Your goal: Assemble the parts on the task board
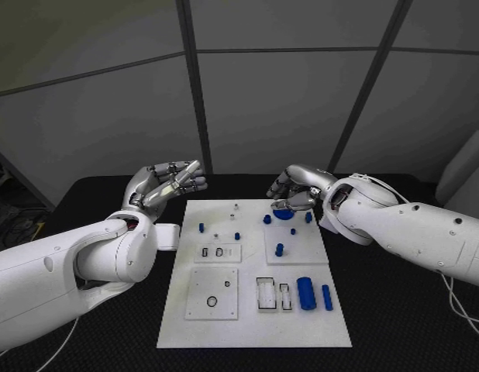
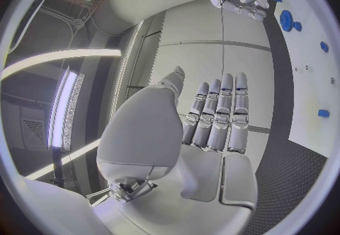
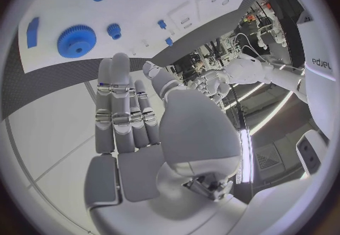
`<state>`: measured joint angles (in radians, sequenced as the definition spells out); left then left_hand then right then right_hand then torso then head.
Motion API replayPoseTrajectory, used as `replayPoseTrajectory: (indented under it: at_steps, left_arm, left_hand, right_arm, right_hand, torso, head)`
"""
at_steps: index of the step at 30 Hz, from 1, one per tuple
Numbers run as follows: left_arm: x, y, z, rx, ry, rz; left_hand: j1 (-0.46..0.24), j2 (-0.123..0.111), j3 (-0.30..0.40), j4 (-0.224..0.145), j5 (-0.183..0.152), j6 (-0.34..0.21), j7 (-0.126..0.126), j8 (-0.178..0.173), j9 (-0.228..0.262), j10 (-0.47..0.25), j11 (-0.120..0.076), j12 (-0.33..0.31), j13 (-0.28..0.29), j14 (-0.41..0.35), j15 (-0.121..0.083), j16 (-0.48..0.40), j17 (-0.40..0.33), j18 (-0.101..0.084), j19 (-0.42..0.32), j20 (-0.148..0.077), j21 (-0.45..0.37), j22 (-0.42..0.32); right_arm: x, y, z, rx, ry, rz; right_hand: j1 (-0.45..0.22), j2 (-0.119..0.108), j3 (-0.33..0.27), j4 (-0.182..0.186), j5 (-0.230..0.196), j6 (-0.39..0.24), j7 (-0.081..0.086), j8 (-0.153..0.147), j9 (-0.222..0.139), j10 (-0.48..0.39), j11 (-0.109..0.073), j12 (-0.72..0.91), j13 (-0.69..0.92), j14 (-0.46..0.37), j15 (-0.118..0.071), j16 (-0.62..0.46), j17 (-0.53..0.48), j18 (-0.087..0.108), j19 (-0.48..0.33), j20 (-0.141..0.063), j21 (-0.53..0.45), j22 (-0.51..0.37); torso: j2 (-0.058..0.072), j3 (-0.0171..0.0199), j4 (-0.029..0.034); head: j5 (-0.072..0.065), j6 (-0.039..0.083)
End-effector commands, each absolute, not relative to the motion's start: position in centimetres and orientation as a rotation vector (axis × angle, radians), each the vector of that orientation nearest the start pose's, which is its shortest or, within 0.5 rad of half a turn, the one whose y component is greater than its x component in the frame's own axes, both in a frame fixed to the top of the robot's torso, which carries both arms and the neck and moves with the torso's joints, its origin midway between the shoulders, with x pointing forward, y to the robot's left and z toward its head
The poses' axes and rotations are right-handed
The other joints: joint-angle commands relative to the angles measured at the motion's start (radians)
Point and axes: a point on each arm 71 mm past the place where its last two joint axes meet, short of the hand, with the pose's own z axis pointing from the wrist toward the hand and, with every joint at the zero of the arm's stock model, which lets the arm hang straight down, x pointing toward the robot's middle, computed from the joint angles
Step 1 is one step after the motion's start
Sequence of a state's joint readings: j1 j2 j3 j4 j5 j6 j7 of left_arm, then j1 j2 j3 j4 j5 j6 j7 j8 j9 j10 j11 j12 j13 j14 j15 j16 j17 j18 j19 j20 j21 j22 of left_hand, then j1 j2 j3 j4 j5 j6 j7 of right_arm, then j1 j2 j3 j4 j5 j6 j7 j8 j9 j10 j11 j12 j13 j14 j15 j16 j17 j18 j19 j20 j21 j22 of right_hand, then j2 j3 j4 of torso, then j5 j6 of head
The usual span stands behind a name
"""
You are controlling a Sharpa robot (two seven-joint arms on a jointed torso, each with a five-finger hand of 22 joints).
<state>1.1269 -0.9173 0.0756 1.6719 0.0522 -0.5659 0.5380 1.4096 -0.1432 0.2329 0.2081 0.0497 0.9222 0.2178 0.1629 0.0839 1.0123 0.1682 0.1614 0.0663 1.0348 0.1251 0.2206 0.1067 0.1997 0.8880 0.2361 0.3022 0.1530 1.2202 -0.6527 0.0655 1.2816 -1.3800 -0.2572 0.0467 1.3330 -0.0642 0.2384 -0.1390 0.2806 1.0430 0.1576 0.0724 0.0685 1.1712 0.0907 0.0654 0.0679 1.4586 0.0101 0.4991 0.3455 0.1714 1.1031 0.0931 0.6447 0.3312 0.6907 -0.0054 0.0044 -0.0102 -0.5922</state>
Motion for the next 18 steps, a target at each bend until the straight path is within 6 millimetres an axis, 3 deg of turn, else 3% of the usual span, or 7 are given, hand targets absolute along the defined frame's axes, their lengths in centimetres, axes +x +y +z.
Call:
replayPoseTrajectory:
  at_steps: [1, 4, 8, 12, 18]
  left_arm:
    - [46.5, 21.8, -14.9, -1.139, 1.147, -1.518]
    - [46.3, 21.7, -14.8, -1.138, 1.151, -1.524]
    - [46.2, 21.7, -14.8, -1.138, 1.154, -1.529]
    - [46.2, 21.7, -14.8, -1.138, 1.156, -1.531]
    - [46.1, 21.7, -14.8, -1.138, 1.158, -1.532]
  left_hand:
    - [0.006, 0.004, -0.001, -0.006, -0.003, 0.01, -0.001, -0.008, -0.002, 0.009, -0.001, -0.009, -0.001, 0.004, 0.001, -0.006, -0.002, -0.017, 0.008, 0.0, 0.005, -0.001]
    - [0.006, 0.004, -0.002, -0.007, -0.003, 0.01, 0.0, -0.01, -0.003, 0.009, -0.001, -0.011, -0.002, 0.004, 0.001, -0.009, -0.003, -0.017, 0.009, 0.0, 0.004, -0.002]
    - [0.005, 0.005, -0.004, -0.009, -0.003, 0.01, 0.0, -0.012, -0.005, 0.009, 0.0, -0.014, -0.002, 0.003, 0.002, -0.012, -0.004, -0.017, 0.011, 0.0, 0.004, -0.002]
    - [0.004, 0.005, -0.005, -0.01, -0.003, 0.011, 0.001, -0.014, -0.006, 0.009, 0.0, -0.017, -0.002, 0.003, 0.002, -0.015, -0.005, -0.018, 0.012, 0.0, 0.004, -0.003]
    - [0.003, 0.005, -0.006, -0.011, -0.003, 0.011, 0.002, -0.016, -0.007, 0.009, 0.001, -0.019, -0.002, 0.003, 0.002, -0.017, -0.005, -0.018, 0.013, 0.0, 0.003, -0.003]
  right_arm:
    - [54.0, -16.2, -15.5, -0.269, 1.649, 0.61]
    - [53.9, -15.7, -15.5, -0.298, 1.654, 0.582]
    - [53.8, -15.1, -15.5, -0.321, 1.659, 0.563]
    - [53.8, -14.8, -15.6, -0.338, 1.673, 0.547]
    - [53.9, -14.6, -15.8, -0.354, 1.683, 0.524]
  right_hand:
    - [-0.011, -0.011, 0.006, 0.009, 0.0, -0.008, -0.001, -0.007, -0.001, -0.042, 0.003, 0.001, 0.001, 0.05, 0.0, 0.243, 0.2, 0.007, 0.017, 0.0, 0.081, 0.052]
    - [-0.01, -0.019, 0.01, 0.02, -0.004, -0.021, -0.002, -0.005, 0.0, -0.066, 0.005, 0.003, 0.006, 0.054, 0.008, 0.53, 0.496, 0.01, 0.012, 0.004, 0.177, 0.127]
    - [-0.008, -0.026, 0.011, 0.032, -0.008, -0.03, -0.001, -0.005, 0.0, -0.077, 0.011, 0.004, 0.011, 0.058, 0.007, 0.733, 0.728, -0.019, 0.065, 0.013, 0.355, 0.342]
    - [-0.003, -0.025, 0.013, 0.037, -0.009, -0.039, -0.002, -0.006, 0.0, -0.088, 0.013, 0.003, 0.013, 0.058, 0.009, 0.792, 0.795, -0.029, 0.085, 0.016, 0.424, 0.427]
    - [0.0, -0.025, 0.014, 0.039, -0.01, -0.047, -0.003, -0.007, -0.001, -0.093, 0.014, 0.003, 0.014, 0.058, 0.011, 0.822, 0.828, -0.034, 0.092, 0.019, 0.457, 0.466]
  torso:
    - [0.026, -0.004, 0.0026]
    - [0.037, -0.0058, 0.0029]
    - [0.048, -0.0068, 0.0045]
    - [0.056, -0.0089, 0.0051]
    - [0.061, -0.0103, 0.0064]
  head:
    - [-0.004, 0.004]
    - [-0.004, 0.009]
    - [-0.006, 0.012]
    - [-0.007, 0.013]
    - [-0.008, 0.012]
